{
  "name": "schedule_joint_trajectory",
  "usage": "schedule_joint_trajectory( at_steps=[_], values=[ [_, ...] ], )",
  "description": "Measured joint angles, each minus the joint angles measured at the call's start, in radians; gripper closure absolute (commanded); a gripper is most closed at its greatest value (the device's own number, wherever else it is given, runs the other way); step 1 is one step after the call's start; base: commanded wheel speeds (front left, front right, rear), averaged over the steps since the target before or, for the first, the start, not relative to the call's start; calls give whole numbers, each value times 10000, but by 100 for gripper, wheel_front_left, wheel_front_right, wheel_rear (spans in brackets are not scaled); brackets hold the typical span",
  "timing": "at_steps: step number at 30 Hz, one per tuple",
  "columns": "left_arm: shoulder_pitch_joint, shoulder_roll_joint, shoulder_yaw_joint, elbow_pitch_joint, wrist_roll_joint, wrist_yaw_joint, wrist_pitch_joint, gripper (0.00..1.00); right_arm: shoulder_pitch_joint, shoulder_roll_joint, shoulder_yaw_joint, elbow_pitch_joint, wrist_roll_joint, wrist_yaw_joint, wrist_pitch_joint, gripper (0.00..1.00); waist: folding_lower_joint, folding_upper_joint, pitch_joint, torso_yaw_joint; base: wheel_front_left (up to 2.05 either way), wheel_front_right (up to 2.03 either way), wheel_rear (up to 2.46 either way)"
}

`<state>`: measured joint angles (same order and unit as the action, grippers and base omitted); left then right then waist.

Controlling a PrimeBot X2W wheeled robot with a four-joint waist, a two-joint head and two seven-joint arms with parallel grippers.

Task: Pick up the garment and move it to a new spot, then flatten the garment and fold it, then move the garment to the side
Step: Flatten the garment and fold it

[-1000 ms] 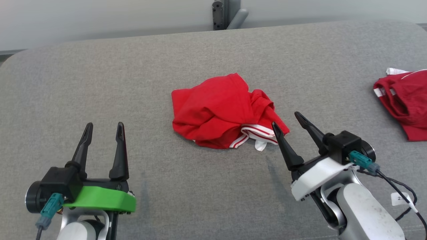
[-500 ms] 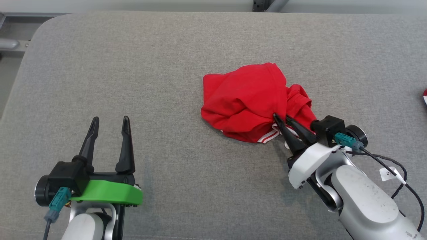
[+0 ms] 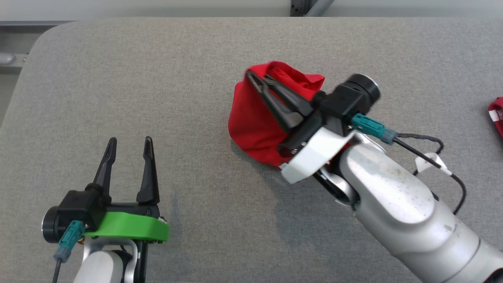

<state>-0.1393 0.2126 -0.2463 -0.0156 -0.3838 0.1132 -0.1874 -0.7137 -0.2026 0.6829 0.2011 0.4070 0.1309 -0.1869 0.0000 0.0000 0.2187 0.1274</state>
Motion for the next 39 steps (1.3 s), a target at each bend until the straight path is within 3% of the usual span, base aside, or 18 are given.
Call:
schedule_joint_trajectory(
  at_steps=[5,9,17,30,35,39],
  values=[
    [-75,-81,-146,98,-21,-46,-2,0,-1373,947,844,88,245,2,-184,100,0,0,-22,-12,0,0,0],
    [-165,-132,-184,236,-82,-88,-82,0,-2425,1325,1081,276,483,2,-443,100,0,1,-12,24,0,0,0],
    [-226,-121,-186,299,-88,-88,-178,0,-3141,1453,-347,894,623,0,-704,100,0,0,98,-53,0,0,0],
    [-513,15,-359,234,-71,-128,-100,0,339,-322,-3632,2332,349,0,-750,100,0,0,492,-752,0,0,0],
    [-649,19,-470,230,-27,-165,-81,0,1238,-671,-4782,2918,556,0,-755,100,0,0,713,-812,0,0,0],
    [-743,27,-531,261,-25,-194,-81,0,1362,-754,-5133,3396,736,0,-757,100,0,0,854,-806,0,0,0]
  ],
)
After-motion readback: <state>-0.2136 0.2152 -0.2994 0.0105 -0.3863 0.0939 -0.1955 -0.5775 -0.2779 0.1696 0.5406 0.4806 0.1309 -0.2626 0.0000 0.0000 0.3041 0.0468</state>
